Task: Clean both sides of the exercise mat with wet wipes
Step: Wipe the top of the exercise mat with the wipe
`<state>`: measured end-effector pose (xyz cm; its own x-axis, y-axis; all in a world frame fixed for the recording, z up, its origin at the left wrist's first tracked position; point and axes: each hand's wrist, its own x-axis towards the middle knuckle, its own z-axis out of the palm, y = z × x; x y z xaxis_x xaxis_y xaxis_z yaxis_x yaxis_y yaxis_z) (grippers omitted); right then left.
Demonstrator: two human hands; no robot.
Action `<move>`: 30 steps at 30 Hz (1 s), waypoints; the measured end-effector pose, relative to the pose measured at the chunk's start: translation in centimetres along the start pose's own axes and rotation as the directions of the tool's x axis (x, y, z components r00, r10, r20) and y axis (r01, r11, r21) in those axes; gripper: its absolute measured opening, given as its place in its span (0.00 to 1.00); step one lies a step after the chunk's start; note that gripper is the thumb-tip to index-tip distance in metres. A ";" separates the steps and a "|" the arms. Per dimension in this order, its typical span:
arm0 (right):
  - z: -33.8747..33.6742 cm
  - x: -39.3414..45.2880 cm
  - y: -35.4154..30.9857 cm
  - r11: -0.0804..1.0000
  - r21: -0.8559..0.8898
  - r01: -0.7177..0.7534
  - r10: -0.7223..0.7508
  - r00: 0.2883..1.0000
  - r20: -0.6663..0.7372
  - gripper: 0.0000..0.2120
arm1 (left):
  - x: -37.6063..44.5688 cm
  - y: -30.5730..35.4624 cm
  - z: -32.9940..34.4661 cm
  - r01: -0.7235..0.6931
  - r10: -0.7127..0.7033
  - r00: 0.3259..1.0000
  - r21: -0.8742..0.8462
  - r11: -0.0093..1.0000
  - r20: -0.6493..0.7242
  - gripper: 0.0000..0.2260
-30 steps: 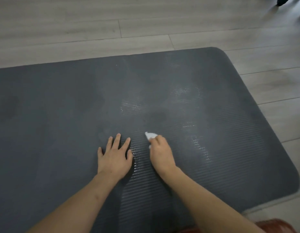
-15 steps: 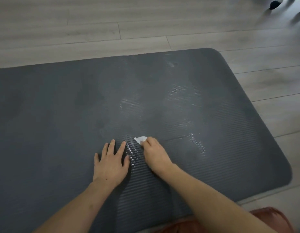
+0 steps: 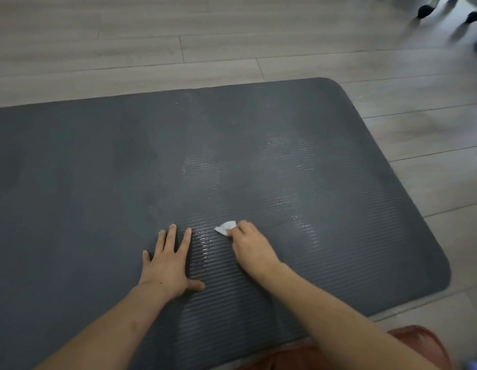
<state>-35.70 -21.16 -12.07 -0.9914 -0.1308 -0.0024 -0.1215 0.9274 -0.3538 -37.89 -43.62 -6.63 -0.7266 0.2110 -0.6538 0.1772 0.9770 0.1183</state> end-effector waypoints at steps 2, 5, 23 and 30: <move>-2.7 -0.6 5.4 0.988 -0.085 -0.127 0.120 0.989 -0.081 0.08 | 0.2 0.2 0.3 -0.001 0.001 1.000 -0.006 1.000 -0.002 0.63; -7.2 -1.9 10.6 0.871 0.001 -0.491 0.475 0.841 -0.258 0.09 | 0.2 0.5 0.4 0.012 -0.011 1.000 -0.023 1.000 0.004 0.64; -3.6 -1.6 5.1 0.783 0.124 -0.609 0.618 0.741 -0.264 0.14 | 0.5 0.7 0.9 0.025 -0.024 0.999 -0.022 0.999 0.043 0.63; -2.4 -2.0 0.9 0.998 0.032 -0.054 0.056 0.998 -0.042 0.06 | 0.4 0.8 0.8 0.030 -0.029 0.999 -0.005 1.000 0.042 0.62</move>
<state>-33.97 -19.22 -10.11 -0.9978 -0.0644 0.0170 -0.0659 0.9214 -0.3830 -37.44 -42.77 -7.40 -0.7032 0.1806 -0.6876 0.1522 0.9830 0.1025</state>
